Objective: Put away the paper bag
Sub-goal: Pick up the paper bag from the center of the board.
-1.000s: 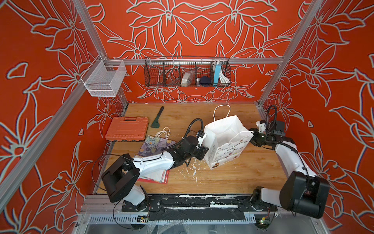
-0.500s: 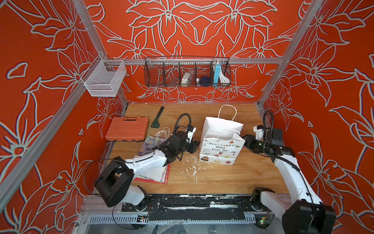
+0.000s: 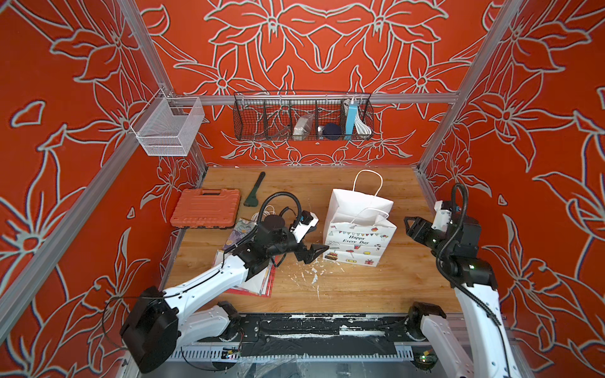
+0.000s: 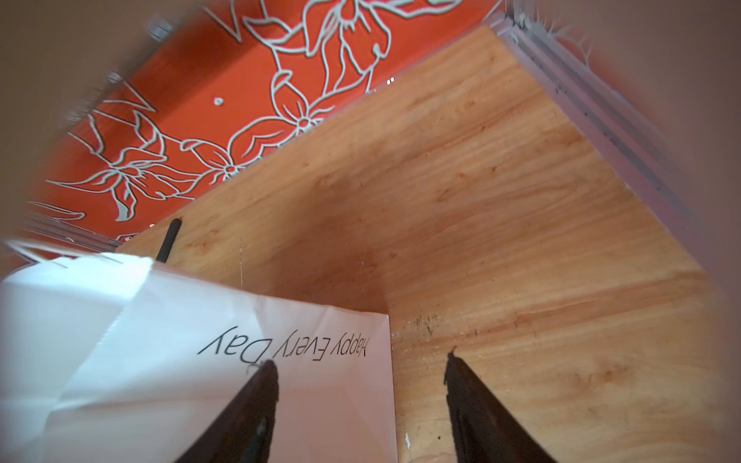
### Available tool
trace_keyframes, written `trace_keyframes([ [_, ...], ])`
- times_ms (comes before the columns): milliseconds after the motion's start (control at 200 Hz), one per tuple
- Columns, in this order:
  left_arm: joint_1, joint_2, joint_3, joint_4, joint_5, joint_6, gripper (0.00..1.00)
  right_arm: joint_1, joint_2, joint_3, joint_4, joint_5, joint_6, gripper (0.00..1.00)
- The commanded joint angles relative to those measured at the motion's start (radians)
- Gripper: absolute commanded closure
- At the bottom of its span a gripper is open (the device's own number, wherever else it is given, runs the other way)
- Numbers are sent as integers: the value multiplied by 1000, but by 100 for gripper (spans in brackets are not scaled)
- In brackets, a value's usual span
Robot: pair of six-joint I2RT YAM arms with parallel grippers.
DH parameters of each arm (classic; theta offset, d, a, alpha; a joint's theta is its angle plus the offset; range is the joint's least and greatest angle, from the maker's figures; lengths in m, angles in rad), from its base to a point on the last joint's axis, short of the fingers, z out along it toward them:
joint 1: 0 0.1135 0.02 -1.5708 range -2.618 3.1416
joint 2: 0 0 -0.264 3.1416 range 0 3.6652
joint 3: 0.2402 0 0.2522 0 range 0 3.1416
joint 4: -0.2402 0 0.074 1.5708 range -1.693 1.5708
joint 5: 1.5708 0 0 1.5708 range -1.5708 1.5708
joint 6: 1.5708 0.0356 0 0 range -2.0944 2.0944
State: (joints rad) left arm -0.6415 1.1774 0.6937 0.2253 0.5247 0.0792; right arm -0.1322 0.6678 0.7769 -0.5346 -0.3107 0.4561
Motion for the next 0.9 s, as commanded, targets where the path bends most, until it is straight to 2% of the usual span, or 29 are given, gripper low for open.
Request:
trace_keyframes([
  [0,0,84,81,45,92,98,13,0,-55,-8,27,30,-49,32],
  [45,0,120,103,61,93,105,18,0,-77,-11,39,25,-57,32],
  [245,2,216,157,123,95,100,50,0,-129,-18,101,-21,-76,32],
  [500,4,208,144,94,120,113,94,1,-123,1,146,-175,-118,32],
  [641,8,169,134,56,84,123,100,3,-117,18,179,-275,-119,33],
  [896,54,21,81,-63,-69,140,100,53,-127,36,191,-411,-166,33],
])
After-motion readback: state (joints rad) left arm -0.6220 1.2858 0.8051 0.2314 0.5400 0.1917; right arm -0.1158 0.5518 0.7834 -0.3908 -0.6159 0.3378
